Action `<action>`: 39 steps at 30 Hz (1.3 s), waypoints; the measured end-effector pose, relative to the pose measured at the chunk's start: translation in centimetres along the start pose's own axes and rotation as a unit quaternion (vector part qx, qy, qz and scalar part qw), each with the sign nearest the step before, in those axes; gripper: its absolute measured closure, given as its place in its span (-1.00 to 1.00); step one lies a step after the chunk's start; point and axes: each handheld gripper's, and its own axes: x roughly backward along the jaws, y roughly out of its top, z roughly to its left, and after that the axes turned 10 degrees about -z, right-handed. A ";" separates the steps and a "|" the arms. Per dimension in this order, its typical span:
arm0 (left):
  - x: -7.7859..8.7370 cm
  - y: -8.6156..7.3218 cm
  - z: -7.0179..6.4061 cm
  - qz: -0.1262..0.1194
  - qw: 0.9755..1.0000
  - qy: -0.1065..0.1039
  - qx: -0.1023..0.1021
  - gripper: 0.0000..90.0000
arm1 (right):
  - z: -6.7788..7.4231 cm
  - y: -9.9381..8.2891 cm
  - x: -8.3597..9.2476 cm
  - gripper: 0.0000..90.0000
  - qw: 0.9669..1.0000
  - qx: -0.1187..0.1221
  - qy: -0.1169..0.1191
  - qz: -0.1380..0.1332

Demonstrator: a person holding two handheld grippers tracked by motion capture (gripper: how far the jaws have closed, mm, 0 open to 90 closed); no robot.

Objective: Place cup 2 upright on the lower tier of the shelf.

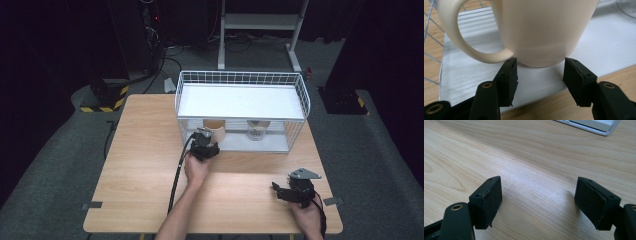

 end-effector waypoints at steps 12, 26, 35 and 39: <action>-1.1 0.9 0.0 0.007 1.000 0.006 -0.006 0.05 | 0.0 0.0 0.0 -0.50 1.000 0.000 0.000 0.000; 0.0 1.0 -0.3 -0.002 1.000 -0.013 -0.003 -0.11 | 0.0 0.0 0.0 -0.50 1.000 0.000 0.000 0.000; 2.3 0.5 0.0 -0.020 0.999 -0.031 -0.011 -0.26 | 0.0 0.0 0.0 -0.50 1.000 0.000 0.000 0.000; 3.3 0.2 0.2 -0.027 0.999 -0.040 -0.007 -0.31 | 0.0 0.0 0.0 -0.50 1.000 -0.001 -0.001 0.000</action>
